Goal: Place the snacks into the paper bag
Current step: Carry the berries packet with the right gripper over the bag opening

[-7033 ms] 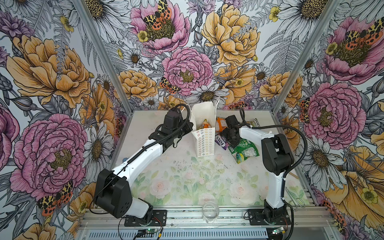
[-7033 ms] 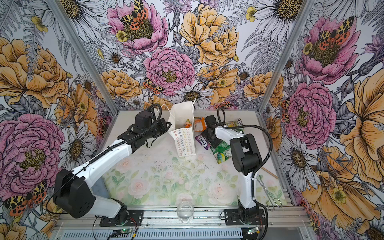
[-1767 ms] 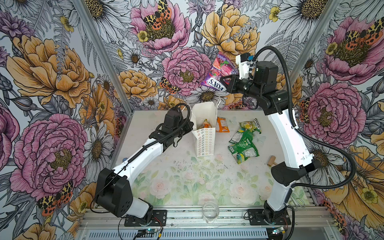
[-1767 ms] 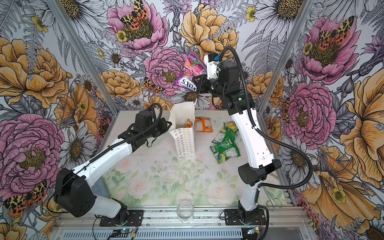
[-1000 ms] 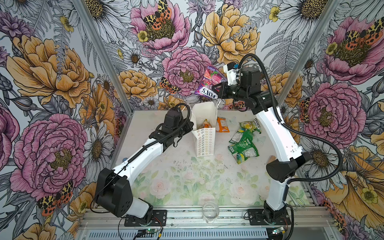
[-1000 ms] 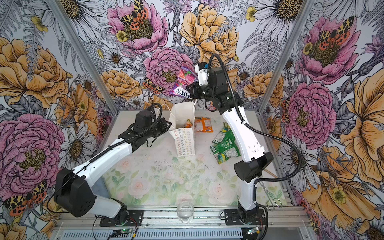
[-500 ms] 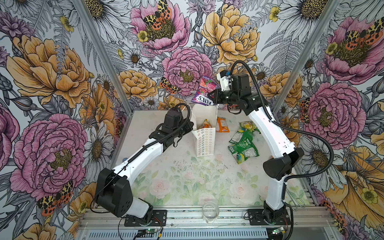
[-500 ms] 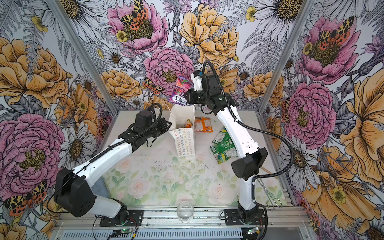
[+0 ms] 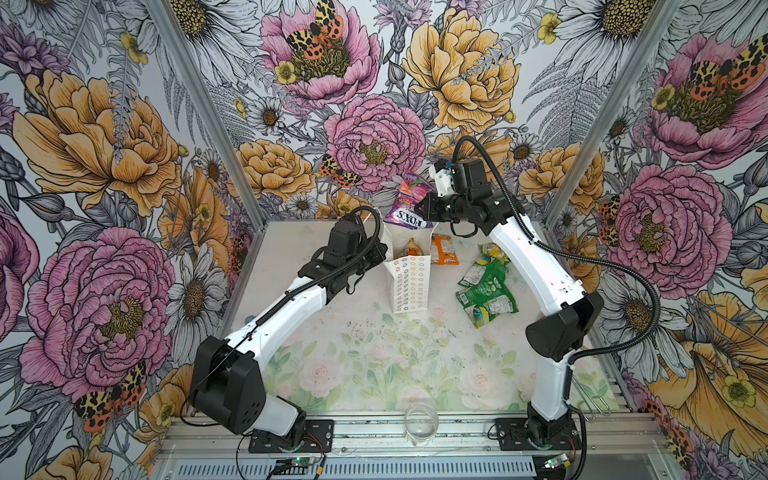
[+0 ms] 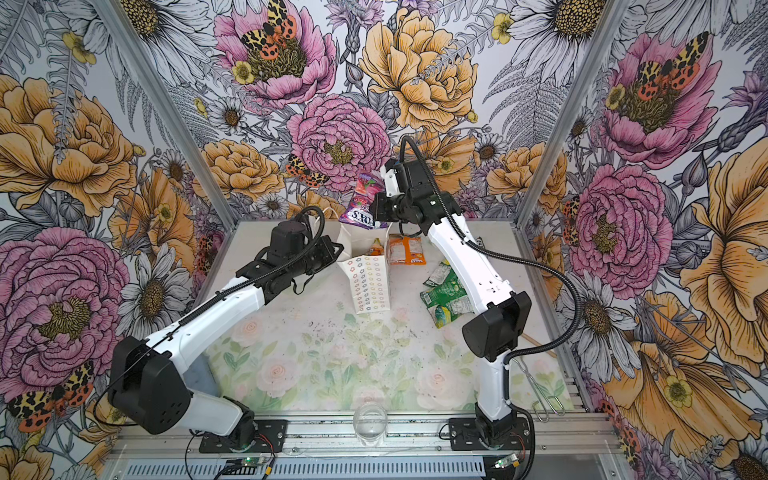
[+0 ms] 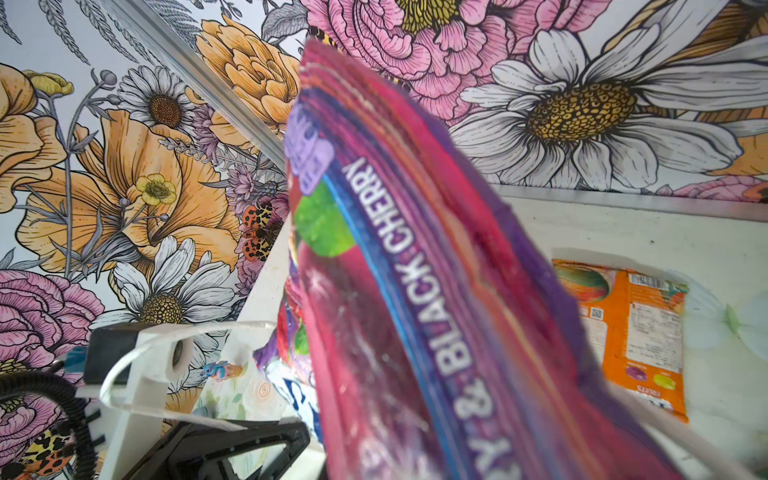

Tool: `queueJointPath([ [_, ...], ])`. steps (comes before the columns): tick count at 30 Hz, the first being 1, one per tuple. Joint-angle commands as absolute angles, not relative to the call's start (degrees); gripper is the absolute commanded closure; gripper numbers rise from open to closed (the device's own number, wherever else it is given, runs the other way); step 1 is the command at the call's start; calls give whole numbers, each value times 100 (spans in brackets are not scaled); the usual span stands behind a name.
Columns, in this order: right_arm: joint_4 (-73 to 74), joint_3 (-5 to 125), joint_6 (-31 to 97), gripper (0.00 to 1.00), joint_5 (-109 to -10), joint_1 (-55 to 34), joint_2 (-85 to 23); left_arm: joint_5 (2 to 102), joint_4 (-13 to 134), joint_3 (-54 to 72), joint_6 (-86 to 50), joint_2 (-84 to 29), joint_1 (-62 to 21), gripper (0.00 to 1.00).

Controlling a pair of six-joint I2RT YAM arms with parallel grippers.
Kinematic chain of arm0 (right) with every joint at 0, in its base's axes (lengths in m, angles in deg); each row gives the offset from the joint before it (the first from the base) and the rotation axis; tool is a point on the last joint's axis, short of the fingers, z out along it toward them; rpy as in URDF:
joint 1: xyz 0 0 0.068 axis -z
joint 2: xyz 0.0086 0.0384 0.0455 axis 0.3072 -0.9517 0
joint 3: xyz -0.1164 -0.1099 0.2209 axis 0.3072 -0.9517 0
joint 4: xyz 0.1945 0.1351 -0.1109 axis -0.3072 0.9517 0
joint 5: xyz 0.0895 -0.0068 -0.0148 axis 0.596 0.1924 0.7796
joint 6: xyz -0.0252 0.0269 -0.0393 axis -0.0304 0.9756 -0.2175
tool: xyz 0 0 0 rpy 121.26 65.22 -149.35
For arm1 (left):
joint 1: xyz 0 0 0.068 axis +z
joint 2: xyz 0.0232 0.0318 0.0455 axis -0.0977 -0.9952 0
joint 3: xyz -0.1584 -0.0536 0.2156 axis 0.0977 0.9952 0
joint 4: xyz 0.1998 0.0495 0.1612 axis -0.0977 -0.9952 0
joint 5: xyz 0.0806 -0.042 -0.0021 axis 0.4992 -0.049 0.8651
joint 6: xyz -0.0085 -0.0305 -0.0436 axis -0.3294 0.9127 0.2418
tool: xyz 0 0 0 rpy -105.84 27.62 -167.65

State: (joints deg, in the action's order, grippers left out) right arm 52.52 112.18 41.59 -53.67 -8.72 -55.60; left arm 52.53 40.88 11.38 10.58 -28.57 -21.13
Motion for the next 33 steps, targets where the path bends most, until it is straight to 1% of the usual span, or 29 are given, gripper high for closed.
queueJointPath([
  [1,5326,11262,4244,100,-5553,-918,-5204,5124,4191,967,1075,-2873,-2102,95],
  [9,5730,11300,4223,100,-5945,-997,-5253,5125,4191,965,1078,-2876,-2125,95],
  [20,6509,11815,4195,100,-6162,-1050,-5571,5125,4200,939,1083,-2911,-2129,95],
  [33,6853,12044,4310,100,-6270,-1090,-5795,5147,4215,993,1092,-2876,-2127,95],
])
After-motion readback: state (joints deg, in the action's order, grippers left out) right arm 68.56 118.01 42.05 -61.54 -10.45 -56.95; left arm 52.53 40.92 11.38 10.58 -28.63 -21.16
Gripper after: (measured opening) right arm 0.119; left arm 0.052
